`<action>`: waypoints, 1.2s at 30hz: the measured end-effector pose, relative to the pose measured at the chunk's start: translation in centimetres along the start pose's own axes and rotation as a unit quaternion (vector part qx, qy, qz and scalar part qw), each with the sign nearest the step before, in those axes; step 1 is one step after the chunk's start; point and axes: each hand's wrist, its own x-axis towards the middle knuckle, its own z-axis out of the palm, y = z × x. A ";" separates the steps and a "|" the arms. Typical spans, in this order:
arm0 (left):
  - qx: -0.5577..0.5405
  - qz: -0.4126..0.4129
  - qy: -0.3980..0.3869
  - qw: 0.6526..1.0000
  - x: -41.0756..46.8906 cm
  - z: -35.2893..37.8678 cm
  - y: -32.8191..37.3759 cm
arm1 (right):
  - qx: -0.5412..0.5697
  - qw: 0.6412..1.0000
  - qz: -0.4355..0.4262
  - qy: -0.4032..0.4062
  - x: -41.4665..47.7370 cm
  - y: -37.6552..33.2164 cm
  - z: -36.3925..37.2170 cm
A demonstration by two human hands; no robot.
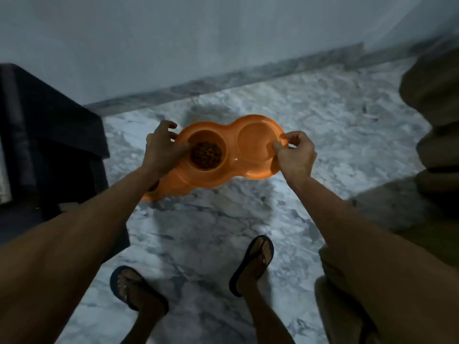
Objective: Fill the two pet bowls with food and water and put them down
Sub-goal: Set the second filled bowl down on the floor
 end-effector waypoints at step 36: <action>0.049 -0.112 -0.044 0.992 13.8 25.2 -22.7 | -0.063 0.994 0.062 -0.068 16.0 29.0 16.4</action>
